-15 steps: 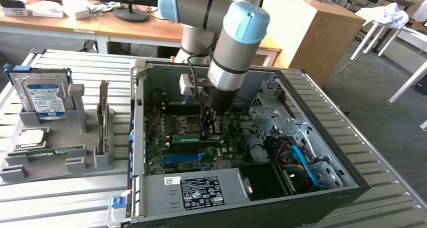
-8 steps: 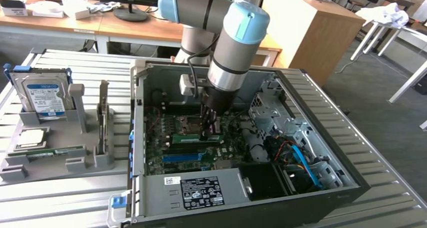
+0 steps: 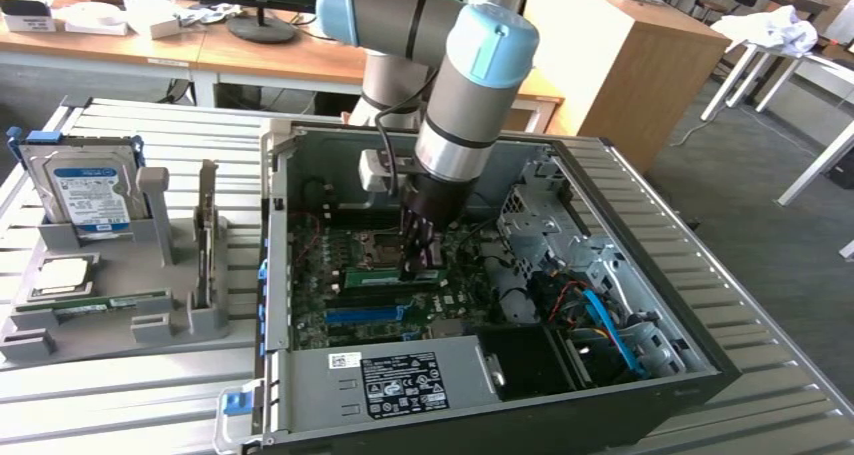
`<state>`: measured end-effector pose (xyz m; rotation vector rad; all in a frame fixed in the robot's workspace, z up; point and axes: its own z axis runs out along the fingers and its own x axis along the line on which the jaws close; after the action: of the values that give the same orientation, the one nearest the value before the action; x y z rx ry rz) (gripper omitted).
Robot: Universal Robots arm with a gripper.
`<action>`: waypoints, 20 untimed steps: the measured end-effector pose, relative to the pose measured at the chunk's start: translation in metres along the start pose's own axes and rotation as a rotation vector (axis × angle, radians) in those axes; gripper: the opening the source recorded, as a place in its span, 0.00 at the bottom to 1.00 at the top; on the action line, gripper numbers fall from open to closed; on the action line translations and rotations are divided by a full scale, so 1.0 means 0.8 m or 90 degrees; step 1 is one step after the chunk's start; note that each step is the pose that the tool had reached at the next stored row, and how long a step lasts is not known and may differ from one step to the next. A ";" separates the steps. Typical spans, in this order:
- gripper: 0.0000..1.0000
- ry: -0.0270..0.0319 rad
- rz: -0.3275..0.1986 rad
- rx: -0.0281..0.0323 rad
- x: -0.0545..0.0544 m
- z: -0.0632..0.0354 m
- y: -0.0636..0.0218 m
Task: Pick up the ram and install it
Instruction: 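Insert the ram into the slot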
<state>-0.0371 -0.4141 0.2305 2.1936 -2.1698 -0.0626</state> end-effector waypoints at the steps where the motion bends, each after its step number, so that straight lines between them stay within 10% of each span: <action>1: 0.13 0.0001 0.000 0.0000 0.000 0.000 0.000; 20: 0.13 0.0000 0.001 -0.0001 -0.004 0.002 0.005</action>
<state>-0.0411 -0.4112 0.2292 2.1912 -2.1720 -0.0626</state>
